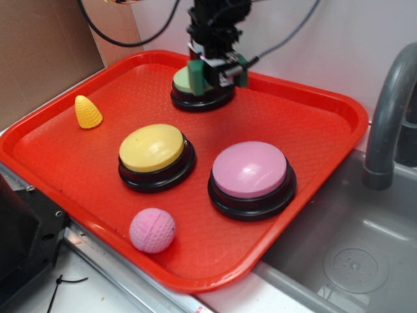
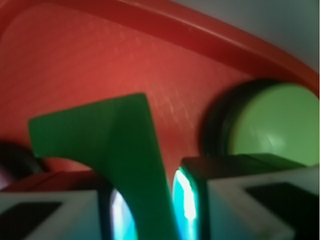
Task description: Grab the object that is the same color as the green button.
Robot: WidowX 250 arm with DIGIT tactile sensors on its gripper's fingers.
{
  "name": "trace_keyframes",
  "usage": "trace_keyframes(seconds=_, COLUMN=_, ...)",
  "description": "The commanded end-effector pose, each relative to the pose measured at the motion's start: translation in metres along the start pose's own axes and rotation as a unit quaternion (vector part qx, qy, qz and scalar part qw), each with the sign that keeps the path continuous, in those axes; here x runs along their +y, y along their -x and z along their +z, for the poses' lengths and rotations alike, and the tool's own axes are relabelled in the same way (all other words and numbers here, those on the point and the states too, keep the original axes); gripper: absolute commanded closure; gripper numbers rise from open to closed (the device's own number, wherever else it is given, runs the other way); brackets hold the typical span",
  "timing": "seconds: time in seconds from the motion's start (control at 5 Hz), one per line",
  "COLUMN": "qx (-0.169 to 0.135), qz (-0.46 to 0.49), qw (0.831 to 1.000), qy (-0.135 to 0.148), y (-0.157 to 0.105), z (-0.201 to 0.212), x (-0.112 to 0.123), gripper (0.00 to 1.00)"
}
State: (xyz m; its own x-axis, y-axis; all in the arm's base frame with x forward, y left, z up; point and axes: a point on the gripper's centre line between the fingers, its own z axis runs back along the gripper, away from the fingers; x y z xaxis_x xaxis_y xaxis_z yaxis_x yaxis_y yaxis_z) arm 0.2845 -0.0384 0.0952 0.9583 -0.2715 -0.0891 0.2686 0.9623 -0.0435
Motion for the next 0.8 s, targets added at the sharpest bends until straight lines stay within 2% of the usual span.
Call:
trace_keyframes(seconds=0.0, qx=-0.067, qz=0.108, qw=0.992, qy=-0.004, y=0.054, z=0.062, x=0.020, gripper=1.00)
trace_keyframes(seconds=0.4, qx=-0.098, qz=0.179, qw=0.979, qy=-0.010, y=0.087, z=0.073, x=0.037, gripper=1.00)
trace_keyframes(seconds=0.6, qx=-0.096, qz=0.179, qw=0.979, qy=-0.027, y=0.087, z=0.072, x=0.039, gripper=1.00)
